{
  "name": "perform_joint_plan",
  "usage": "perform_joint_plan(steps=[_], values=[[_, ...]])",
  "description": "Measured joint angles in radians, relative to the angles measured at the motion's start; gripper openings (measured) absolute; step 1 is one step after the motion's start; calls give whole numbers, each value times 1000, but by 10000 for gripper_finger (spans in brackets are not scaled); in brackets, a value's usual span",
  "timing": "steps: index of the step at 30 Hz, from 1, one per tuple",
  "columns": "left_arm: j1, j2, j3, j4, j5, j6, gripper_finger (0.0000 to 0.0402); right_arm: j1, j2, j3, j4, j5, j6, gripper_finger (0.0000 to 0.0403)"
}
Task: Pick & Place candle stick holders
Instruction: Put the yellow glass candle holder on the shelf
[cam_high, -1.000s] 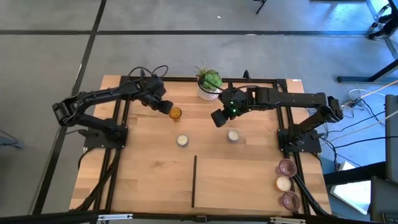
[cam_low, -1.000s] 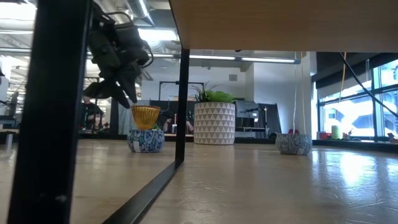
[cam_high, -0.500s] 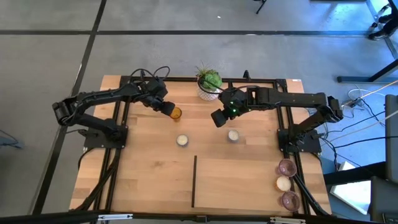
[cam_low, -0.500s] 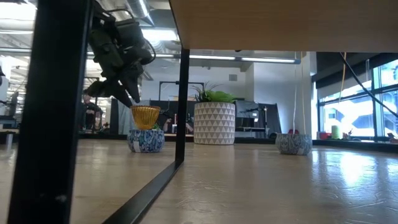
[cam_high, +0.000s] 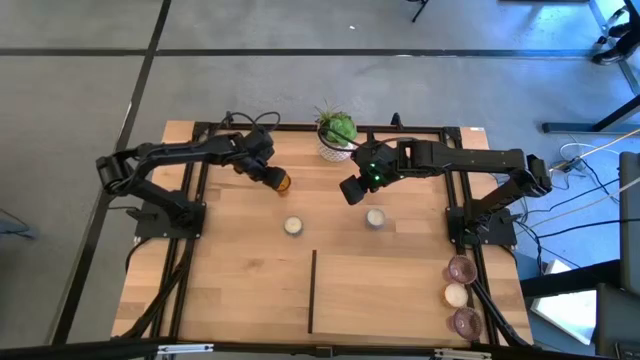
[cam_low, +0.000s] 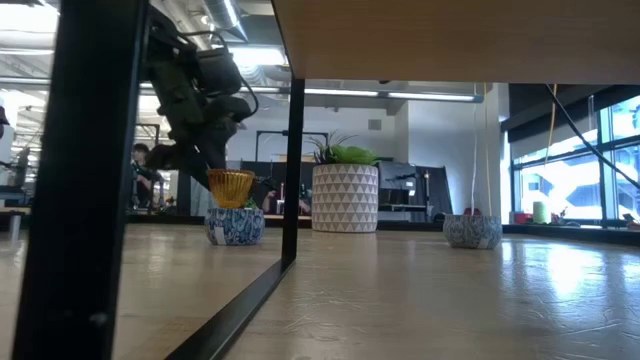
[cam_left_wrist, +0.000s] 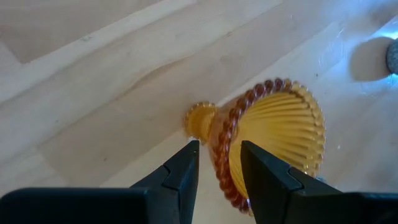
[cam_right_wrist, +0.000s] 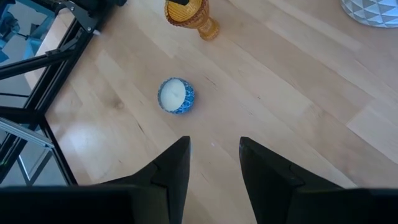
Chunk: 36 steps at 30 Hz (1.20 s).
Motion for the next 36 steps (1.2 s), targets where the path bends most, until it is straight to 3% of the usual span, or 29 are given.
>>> perform_joint_plan(steps=[7,15,24,28,36], values=[[0,6,0,10,3,-15,97,0,0,0,-17,0,-3,143],[0,6,0,-1,14,-18,16,0,0,0,-22,0,-4,143],[0,-18,10,-65,67,-20,16,0,0,0,-26,0,-4,142],[-17,-35,107,-195,58,59,16,0,0,0,-27,0,-4,142],[-84,-38,420,-436,34,177,16,0,0,0,-33,1,-4,142]])
